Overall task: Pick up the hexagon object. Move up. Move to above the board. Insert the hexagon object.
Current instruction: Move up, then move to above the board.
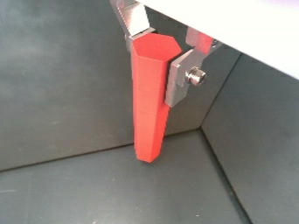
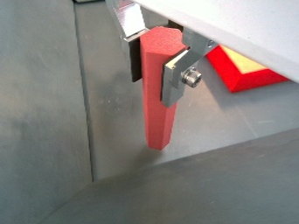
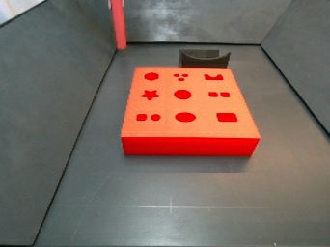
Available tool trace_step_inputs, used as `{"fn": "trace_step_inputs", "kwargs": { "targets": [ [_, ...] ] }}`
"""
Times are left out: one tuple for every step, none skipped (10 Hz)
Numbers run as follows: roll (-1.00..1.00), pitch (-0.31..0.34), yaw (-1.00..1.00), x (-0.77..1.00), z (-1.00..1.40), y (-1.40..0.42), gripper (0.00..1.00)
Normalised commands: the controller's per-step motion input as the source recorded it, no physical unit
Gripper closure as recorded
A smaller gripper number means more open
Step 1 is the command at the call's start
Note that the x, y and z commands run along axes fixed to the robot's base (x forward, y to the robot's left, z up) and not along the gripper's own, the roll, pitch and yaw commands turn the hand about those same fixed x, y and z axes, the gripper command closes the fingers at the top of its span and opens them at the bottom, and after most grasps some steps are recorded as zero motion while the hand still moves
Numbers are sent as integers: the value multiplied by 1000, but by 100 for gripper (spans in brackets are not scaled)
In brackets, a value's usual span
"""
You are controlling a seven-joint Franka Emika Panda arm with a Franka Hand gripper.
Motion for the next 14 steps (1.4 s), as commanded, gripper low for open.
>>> {"fn": "trace_step_inputs", "kwargs": {
  "targets": [
    [50,47,-20,-24,269,11,100],
    [-310,-221,20,682,862,1000,100],
    [-323,-153,13,652,709,987,100],
    [-338,-75,-1,498,503,835,100],
    [-316,-24,-14,347,279,684,100],
    [-265,6,-21,235,102,548,100],
    [-234,27,-26,158,49,417,100],
    [-211,40,-31,104,56,285,100],
    [-206,47,-34,70,32,97,100],
    [63,167,-1000,238,214,-1000,100],
    [82,171,-1000,236,215,-1000,100],
    [106,174,-1000,234,218,-1000,100],
    [104,168,-1000,230,220,-1000,100],
    [95,164,-1000,231,220,-1000,100]
  ]
}}
